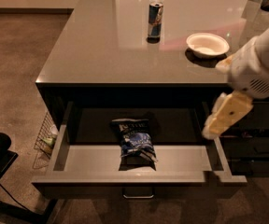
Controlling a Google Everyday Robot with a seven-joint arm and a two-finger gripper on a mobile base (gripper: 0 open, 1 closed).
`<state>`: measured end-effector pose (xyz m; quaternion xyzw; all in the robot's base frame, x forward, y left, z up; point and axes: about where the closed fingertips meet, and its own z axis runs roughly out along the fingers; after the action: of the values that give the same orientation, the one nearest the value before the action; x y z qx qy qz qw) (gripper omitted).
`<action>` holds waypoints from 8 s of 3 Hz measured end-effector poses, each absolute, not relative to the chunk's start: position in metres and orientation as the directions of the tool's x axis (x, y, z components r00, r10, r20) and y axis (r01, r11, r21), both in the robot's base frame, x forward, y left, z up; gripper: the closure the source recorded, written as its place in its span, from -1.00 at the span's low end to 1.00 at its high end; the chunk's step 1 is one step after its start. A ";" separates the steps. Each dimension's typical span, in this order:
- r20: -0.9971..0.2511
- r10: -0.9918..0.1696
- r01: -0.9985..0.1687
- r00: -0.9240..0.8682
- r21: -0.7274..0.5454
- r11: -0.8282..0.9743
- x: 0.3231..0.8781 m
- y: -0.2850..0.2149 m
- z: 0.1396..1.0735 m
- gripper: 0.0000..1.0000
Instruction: Pick blue chip bag from top drawer and place on counter
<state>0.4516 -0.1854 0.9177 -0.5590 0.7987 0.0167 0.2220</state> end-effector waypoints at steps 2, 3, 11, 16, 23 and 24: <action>-0.441 -0.835 -0.873 -0.329 -0.195 0.447 0.457 -0.164 0.897 -1.00; -0.421 -0.844 -0.879 -0.332 -0.187 0.439 0.466 -0.140 0.871 -1.00; -0.460 -0.731 -0.857 -0.504 0.162 0.489 0.553 0.018 0.612 0.75; -0.501 -0.787 -0.903 -0.359 -0.026 0.429 0.488 -0.052 0.835 1.00; -0.720 -0.693 -0.930 -0.007 -0.250 0.268 0.735 0.054 1.018 0.52; -0.720 -0.694 -0.933 -0.007 -0.245 0.264 0.736 0.058 1.013 -0.10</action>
Offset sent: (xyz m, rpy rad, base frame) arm 0.0029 0.0163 -0.0176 0.0602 0.0045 -0.0479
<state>0.7361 0.0580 1.0135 -0.5870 0.6928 0.1533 0.3899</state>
